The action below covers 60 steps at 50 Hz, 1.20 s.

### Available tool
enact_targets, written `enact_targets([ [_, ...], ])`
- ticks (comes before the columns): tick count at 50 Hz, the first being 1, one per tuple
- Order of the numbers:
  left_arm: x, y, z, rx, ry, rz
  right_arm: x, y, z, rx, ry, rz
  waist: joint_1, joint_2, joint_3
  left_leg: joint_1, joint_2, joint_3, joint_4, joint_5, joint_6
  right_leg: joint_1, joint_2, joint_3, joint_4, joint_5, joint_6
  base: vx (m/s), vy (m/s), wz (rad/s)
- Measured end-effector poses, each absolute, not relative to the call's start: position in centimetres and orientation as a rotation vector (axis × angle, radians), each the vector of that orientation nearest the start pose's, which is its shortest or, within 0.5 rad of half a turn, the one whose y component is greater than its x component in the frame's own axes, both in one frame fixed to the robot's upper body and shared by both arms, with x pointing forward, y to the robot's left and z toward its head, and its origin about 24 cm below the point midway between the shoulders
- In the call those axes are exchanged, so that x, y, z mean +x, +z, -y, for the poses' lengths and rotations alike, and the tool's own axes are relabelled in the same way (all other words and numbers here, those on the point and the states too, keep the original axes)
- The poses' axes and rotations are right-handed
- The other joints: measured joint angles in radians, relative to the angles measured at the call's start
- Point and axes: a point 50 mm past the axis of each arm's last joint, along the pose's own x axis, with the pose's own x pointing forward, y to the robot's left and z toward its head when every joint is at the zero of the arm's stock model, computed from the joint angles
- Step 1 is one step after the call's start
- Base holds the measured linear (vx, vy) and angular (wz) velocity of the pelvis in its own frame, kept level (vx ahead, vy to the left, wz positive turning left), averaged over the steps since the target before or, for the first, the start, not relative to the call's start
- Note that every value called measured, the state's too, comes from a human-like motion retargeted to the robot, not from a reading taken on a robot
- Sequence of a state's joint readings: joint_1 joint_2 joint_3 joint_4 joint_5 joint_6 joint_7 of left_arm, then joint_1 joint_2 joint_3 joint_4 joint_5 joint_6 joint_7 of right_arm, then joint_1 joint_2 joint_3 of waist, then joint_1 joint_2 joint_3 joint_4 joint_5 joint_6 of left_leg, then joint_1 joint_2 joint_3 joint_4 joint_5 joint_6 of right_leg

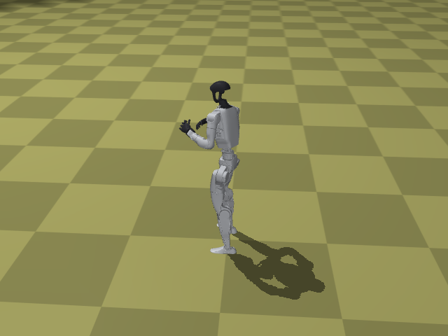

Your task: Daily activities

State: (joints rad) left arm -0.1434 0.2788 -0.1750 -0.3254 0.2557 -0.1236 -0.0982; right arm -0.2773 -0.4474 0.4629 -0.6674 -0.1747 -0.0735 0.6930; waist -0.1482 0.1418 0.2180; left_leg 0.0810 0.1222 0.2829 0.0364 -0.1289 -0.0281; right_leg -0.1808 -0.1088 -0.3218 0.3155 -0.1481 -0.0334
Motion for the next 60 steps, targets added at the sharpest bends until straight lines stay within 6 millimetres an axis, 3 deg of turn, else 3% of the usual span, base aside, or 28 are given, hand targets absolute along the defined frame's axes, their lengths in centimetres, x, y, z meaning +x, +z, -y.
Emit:
enact_targets([
  [7, 24.9, 14.8, -12.2, 0.522, -0.32, 0.553, 18.6, 17.9, 5.8, -0.823, 1.17, 0.711, -0.024, -0.027, -0.018, 0.003, -0.002, 0.009, -0.011, 0.002, 0.0, -0.013, 0.002, 0.015, 0.007, -0.003, 0.004, 0.0, 0.0, 0.0],
  [17, 23.9, 18.1, -11.8, 0.566, -0.274, 0.737, 18.7, 19.7, 6.1, -0.809, 1.055, 0.806, -0.045, -0.069, -0.033, -0.007, -0.002, 0.038, -0.023, 0.01, -0.004, -0.038, 0.014, 0.035, -0.007, 0.011, 0.025, 0.0, 0.0, 0.0],
  [25, 22.7, 18.6, -10.6, 0.542, -0.311, 0.802, 18.2, 20.9, 5.7, -0.744, 0.97, 0.914, -0.053, -0.088, -0.018, -0.036, -0.002, 0.066, -0.006, 0.004, 0.004, -0.076, 0.015, 0.051, -0.001, 0.026, 0.038, 0.0, 0.0, 0.0],
  [45, 21.1, 19.1, -9.6, 0.448, -0.287, 0.909, 16.7, 24.4, 5.9, -0.497, 0.621, 1.221, -0.1, -0.061, 0.037, -0.088, -0.016, 0.138, 0.013, -0.006, 0.021, -0.144, 0.016, 0.11, -0.017, 0.068, 0.066, 0.0, 0.0, 0.0],
  [60, 20.7, 19.5, -10.1, 0.341, -0.174, 0.962, 16.0, 25.7, 6.6, -0.328, 0.434, 1.351, -0.13, -0.051, 0.062, -0.094, -0.019, 0.17, 0.001, -0.003, 0.022, -0.157, 0.026, 0.139, -0.04, 0.085, 0.081, 0.0, 0.0, 0.0],
])
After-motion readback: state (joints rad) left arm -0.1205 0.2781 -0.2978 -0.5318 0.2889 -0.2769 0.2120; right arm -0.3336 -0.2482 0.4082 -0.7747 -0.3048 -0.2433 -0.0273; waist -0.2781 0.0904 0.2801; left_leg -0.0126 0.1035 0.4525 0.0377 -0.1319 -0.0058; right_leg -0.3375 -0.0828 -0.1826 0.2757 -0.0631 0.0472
